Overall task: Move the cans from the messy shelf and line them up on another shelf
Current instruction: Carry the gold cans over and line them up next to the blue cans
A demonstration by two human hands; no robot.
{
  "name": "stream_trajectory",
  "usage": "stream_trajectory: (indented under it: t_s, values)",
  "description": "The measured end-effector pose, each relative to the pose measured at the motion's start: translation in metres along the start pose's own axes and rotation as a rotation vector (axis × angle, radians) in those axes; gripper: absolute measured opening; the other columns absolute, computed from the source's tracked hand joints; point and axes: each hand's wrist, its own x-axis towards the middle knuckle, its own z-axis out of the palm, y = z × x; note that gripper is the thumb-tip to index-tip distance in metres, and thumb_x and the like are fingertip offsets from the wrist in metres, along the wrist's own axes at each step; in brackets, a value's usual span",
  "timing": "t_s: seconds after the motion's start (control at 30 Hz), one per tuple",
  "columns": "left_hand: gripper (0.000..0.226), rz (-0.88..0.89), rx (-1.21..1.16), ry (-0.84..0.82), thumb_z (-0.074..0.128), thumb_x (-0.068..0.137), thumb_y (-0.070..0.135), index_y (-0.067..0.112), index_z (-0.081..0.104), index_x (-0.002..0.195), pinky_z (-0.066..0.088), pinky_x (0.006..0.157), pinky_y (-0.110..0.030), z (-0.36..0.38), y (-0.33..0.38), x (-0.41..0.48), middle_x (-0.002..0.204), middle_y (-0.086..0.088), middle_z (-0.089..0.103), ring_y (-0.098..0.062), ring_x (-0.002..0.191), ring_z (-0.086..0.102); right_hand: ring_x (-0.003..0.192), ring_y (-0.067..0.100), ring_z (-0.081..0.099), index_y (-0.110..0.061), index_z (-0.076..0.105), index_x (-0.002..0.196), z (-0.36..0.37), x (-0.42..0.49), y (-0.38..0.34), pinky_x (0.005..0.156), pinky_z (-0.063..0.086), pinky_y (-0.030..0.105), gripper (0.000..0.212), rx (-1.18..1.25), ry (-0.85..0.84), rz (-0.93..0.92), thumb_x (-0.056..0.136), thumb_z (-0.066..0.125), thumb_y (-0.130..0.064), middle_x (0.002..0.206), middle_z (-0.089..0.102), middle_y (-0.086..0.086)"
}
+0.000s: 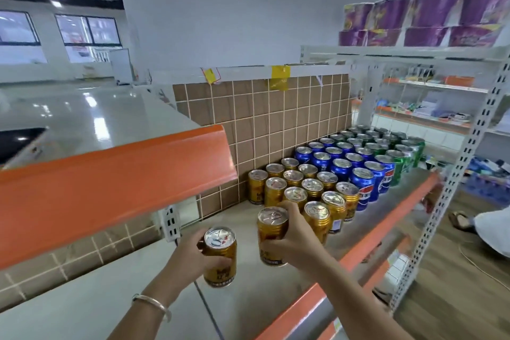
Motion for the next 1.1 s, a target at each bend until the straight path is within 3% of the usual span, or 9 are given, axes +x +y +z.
stream_trajectory:
  t_s: [0.1, 0.23, 0.37, 0.5, 0.6, 0.7, 0.83, 0.93, 1.1]
  values:
    - [0.060, -0.037, -0.014, 0.034, 0.084, 0.060, 0.010, 0.032, 0.057, 0.109, 0.045, 0.073, -0.021, 0.009, -0.004, 0.012, 0.106, 0.010, 0.064, -0.011, 0.101, 0.059, 0.114, 0.016, 0.052, -0.041, 0.027, 0.131, 0.003, 0.031, -0.001, 0.098, 0.047, 0.045, 0.090, -0.189, -0.052, -0.072, 0.055, 0.075, -0.046, 0.124, 0.052, -0.007]
    - [0.059, -0.057, -0.018, 0.096, 0.084, 0.057, 0.006, 0.034, 0.062, 0.104, 0.044, 0.070, -0.015, 0.018, -0.007, 0.024, 0.101, 0.008, 0.068, -0.007, 0.099, 0.060, 0.121, 0.020, 0.048, -0.034, 0.029, 0.133, 0.008, 0.068, -0.014, 0.109, 0.029, 0.049, 0.079, -0.456, -0.147, -0.196, 0.069, 0.074, -0.044, 0.128, 0.054, -0.005]
    - [0.061, -0.056, -0.039, 0.211, 0.084, 0.057, 0.002, 0.042, 0.055, 0.092, 0.040, 0.069, -0.013, 0.028, 0.000, 0.035, 0.099, 0.016, 0.059, 0.000, 0.091, 0.055, 0.126, 0.025, 0.044, -0.025, 0.026, 0.140, 0.010, 0.108, -0.025, 0.111, 0.019, 0.057, 0.088, -0.715, -0.216, -0.296, 0.067, 0.071, -0.048, 0.134, 0.051, 0.002]
    - [0.069, -0.113, -0.025, 0.290, 0.089, 0.051, 0.015, 0.038, 0.054, 0.105, 0.042, 0.087, -0.023, 0.036, -0.004, 0.048, 0.116, 0.007, 0.050, -0.010, 0.103, 0.054, 0.138, 0.030, 0.029, -0.019, 0.025, 0.144, 0.015, 0.147, -0.031, 0.110, -0.001, 0.066, 0.093, -0.940, -0.224, -0.465, 0.068, 0.069, -0.051, 0.140, 0.045, 0.007]
    - [0.063, -0.133, -0.057, 0.303, 0.087, 0.054, 0.012, 0.039, 0.054, 0.101, 0.044, 0.077, -0.017, 0.039, -0.003, 0.052, 0.110, 0.011, 0.059, -0.007, 0.101, 0.058, 0.138, 0.031, 0.027, -0.018, 0.027, 0.144, 0.017, 0.171, -0.034, 0.110, -0.001, 0.065, 0.093, -1.029, -0.259, -0.554, 0.069, 0.071, -0.051, 0.144, 0.040, 0.007]
    - [0.060, -0.149, -0.038, 0.309, 0.085, 0.055, 0.017, 0.040, 0.056, 0.102, 0.042, 0.073, -0.012, 0.041, -0.001, 0.054, 0.103, 0.016, 0.064, 0.001, 0.098, 0.058, 0.133, 0.029, 0.031, -0.016, 0.037, 0.137, 0.021, 0.190, -0.031, 0.110, 0.006, 0.063, 0.079, -1.120, -0.262, -0.581, 0.072, 0.069, -0.048, 0.140, 0.043, 0.007]
    - [0.062, -0.183, -0.040, 0.357, 0.085, 0.048, 0.030, 0.042, 0.057, 0.102, 0.048, 0.088, -0.021, 0.048, -0.003, 0.059, 0.103, 0.016, 0.066, -0.002, 0.100, 0.061, 0.133, 0.028, 0.031, -0.021, 0.043, 0.135, 0.022, 0.210, -0.022, 0.110, 0.006, 0.061, 0.069, -1.137, -0.212, -0.608, 0.077, 0.063, -0.053, 0.140, 0.042, 0.007]
    - [0.058, -0.195, -0.048, 0.389, 0.087, 0.054, 0.024, 0.041, 0.056, 0.100, 0.048, 0.091, -0.024, 0.058, -0.001, 0.071, 0.103, 0.016, 0.066, -0.003, 0.101, 0.060, 0.136, 0.030, 0.027, -0.025, 0.039, 0.138, 0.021, 0.218, -0.018, 0.111, 0.008, 0.061, 0.073, -1.080, -0.230, -0.617, 0.077, 0.064, -0.056, 0.143, 0.038, 0.007]
    - [0.052, -0.166, -0.034, 0.428, 0.086, 0.060, 0.021, 0.038, 0.055, 0.099, 0.049, 0.092, -0.026, 0.084, 0.013, 0.099, 0.104, 0.013, 0.065, -0.009, 0.100, 0.061, 0.137, 0.028, 0.026, -0.029, 0.036, 0.140, 0.007, 0.225, -0.017, 0.112, 0.010, 0.060, 0.061, -0.766, -0.337, -0.504, 0.085, 0.057, -0.048, 0.145, 0.037, 0.005]
